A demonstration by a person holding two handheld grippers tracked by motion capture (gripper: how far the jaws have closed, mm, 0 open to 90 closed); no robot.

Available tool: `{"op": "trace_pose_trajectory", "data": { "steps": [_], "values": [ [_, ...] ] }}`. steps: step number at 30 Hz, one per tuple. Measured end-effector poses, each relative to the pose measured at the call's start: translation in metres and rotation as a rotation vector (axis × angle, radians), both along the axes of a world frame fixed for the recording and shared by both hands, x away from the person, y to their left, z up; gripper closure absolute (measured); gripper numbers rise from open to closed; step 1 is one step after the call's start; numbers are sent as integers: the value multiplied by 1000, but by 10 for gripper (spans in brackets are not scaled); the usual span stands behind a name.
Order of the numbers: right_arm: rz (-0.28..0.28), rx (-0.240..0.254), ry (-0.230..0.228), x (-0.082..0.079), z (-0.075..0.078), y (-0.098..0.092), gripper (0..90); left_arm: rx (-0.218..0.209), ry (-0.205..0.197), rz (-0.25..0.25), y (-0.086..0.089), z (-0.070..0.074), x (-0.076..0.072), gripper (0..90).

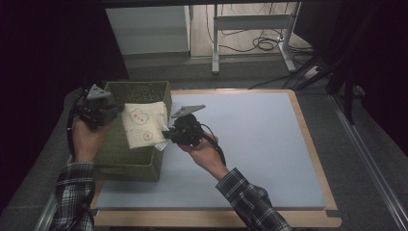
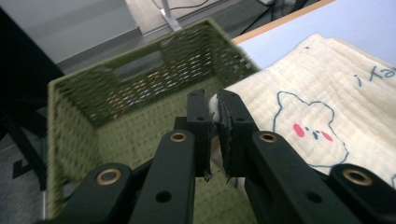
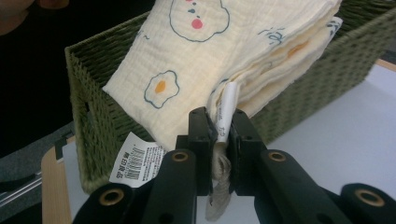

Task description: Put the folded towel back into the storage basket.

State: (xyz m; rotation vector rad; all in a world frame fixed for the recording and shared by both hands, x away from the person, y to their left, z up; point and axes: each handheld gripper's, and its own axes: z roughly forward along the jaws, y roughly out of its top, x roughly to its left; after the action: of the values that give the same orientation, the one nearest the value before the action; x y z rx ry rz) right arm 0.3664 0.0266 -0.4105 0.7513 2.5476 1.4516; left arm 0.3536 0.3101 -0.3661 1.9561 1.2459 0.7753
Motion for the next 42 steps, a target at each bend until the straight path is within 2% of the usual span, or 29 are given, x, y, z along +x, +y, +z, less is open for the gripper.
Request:
{"op": "trace_pose_trajectory", "data": {
  "steps": [9,18,24,31,37,42],
  "values": [
    [31,-14,11,-8,-8,39,814,-4,29,51,30,-13,-8,839],
    [57,-39,51,-17,-23,72,811,-20,61,68,45,-33,-11,838],
    [47,-93,65,-22,-31,82,804,-17,92,52,43,-47,-7,836],
    [31,-111,100,-29,-37,83,802,-9,124,24,35,-59,-3,833],
    [20,-141,108,-38,-39,85,797,31,153,-3,27,-64,-3,828],
    [19,-163,105,-40,-41,87,765,44,188,-14,24,-70,0,818]
  ]
}}
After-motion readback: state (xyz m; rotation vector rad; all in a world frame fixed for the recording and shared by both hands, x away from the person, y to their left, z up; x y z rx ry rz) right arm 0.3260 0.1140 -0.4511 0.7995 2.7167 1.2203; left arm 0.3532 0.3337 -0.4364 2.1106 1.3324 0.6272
